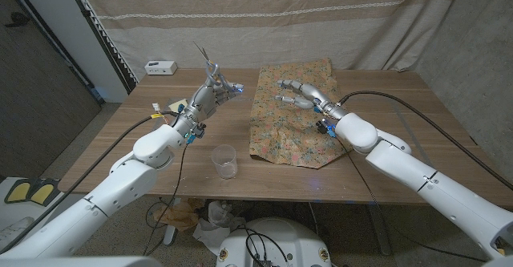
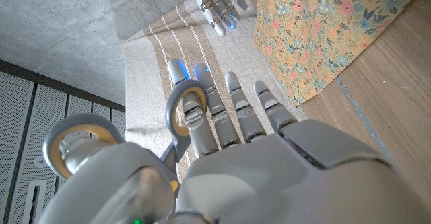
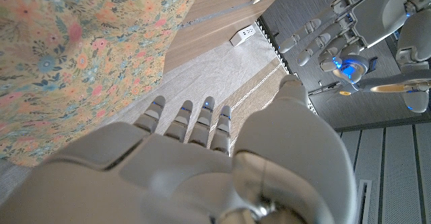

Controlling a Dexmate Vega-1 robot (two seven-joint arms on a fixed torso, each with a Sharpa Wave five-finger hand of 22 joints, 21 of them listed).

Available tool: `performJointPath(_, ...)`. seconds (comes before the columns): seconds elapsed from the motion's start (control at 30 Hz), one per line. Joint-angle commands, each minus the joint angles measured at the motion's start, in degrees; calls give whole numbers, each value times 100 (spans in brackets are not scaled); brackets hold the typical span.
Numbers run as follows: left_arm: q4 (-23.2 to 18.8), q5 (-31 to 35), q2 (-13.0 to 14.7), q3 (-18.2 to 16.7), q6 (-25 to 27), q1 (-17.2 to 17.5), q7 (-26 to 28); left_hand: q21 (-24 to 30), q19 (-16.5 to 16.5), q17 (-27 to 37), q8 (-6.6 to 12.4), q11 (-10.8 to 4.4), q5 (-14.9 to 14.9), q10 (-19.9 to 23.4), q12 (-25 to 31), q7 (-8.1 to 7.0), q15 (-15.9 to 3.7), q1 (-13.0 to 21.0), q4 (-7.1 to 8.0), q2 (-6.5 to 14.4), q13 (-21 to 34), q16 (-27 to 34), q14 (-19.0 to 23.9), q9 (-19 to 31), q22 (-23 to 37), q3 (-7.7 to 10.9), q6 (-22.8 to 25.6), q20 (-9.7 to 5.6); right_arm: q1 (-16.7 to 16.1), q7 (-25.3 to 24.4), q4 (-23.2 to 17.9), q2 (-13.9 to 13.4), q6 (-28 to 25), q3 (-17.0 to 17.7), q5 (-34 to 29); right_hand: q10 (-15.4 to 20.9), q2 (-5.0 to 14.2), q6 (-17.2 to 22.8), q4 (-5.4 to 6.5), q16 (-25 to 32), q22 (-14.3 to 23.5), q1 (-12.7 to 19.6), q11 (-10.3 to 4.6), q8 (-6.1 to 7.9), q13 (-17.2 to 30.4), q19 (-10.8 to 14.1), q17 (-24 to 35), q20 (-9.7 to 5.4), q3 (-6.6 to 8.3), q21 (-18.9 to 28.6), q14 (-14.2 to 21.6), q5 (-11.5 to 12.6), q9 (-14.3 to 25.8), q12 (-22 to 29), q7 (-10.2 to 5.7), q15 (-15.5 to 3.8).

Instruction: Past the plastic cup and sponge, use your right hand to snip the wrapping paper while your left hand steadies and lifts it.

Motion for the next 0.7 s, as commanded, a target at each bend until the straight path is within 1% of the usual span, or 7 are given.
performJointPath(0.03,41,19,-45,49,-15,-51,-9,28,-29,-6,35,-40,27,33,62,365,-398,48,-5,31,23,24,-12,22,13,-63,-374,-17,206,136,8,-40,-265,-201,-396,-43,-40,-109,-4,19,3,-18,39,-30,-15,91,1,20,-39,60,77,41,11,-15,28,2)
performJointPath(0.13,50,28,-65,66,-24,-67,-9,30,-28,-8,38,-57,35,27,67,357,-398,54,-5,34,26,24,-16,24,12,-62,-368,-19,268,152,15,-43,-319,-271,-549,-30,-63,-182,-3,-9,3,-37,30,-26,-43,115,0,11,-63,55,61,52,9,-4,104,-25)
performJointPath(0.17,53,23,-65,71,-21,-74,-19,30,-29,-9,38,-44,37,23,68,356,-403,56,-5,35,27,26,-14,25,12,-62,-370,-21,286,141,12,-44,-331,-300,-623,80,-75,-138,2,-12,3,-57,44,19,-65,142,-2,-7,-82,52,104,64,9,45,182,-62)
performJointPath(0.2,60,18,-64,77,-18,-84,-35,31,-29,-10,35,-50,40,25,72,360,-404,59,-5,37,28,25,-17,24,12,-62,-375,-19,296,118,10,-36,-340,-320,-687,113,-79,-131,2,-13,2,-62,-9,33,-76,156,-3,-10,-89,50,127,72,10,61,198,-83)
performJointPath(0.3,59,17,-69,82,-8,-90,-24,32,-28,-13,36,-62,47,30,73,354,-399,65,-5,39,19,26,-19,25,12,-62,-373,-22,332,141,16,-19,-369,-357,-763,88,-85,-150,1,-5,2,-68,-12,36,-88,189,-4,-57,-98,55,178,79,10,54,228,-112)
performJointPath(0.53,80,10,-77,108,0,-121,-52,35,-29,-19,35,-64,65,38,80,352,-402,81,-4,45,4,31,-14,24,11,-62,-370,-22,419,221,15,-10,-518,-444,-948,-29,-137,-293,4,-59,-1,-109,141,21,-136,213,-7,-83,-152,31,147,113,6,22,495,-137)
performJointPath(0.7,110,14,-85,125,-7,-155,-79,37,-31,-24,43,-66,78,30,87,372,-406,91,-3,49,2,32,-15,22,10,-62,-345,-26,535,384,33,-11,-632,-552,-1075,-127,-168,-392,13,-102,-1,-149,165,11,-171,195,-7,-67,-192,3,77,141,-4,-5,657,-188)
